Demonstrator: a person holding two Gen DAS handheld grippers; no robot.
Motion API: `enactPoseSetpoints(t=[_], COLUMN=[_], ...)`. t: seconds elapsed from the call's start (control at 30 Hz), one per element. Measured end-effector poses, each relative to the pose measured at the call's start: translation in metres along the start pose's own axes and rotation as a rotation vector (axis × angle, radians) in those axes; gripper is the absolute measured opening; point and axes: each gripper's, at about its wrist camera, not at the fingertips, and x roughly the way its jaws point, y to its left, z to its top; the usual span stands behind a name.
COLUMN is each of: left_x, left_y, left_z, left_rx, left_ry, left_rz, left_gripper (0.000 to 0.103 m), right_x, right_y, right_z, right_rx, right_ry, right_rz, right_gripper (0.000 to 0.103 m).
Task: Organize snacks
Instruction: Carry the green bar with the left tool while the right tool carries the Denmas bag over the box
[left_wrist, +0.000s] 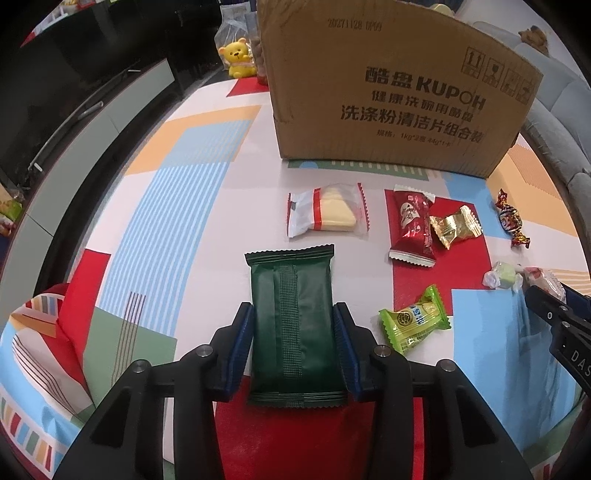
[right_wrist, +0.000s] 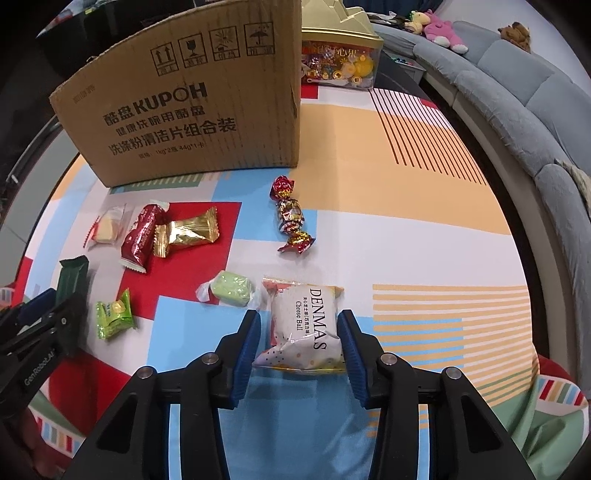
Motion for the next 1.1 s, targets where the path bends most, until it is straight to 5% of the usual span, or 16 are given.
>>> enactPoseSetpoints(t=[1.1], left_x=[-0.055], left_y=[0.004], left_z=[0.014], left_rx=[-0.008], left_ry=[-0.119], left_rz=[-0.008], left_gripper=[0.042], right_x=[-0.050], right_y=[0.007], right_z=[0.012], right_rx=[-0.015], right_ry=[-0.109], right_rz=[0.044], right_gripper=[0.043])
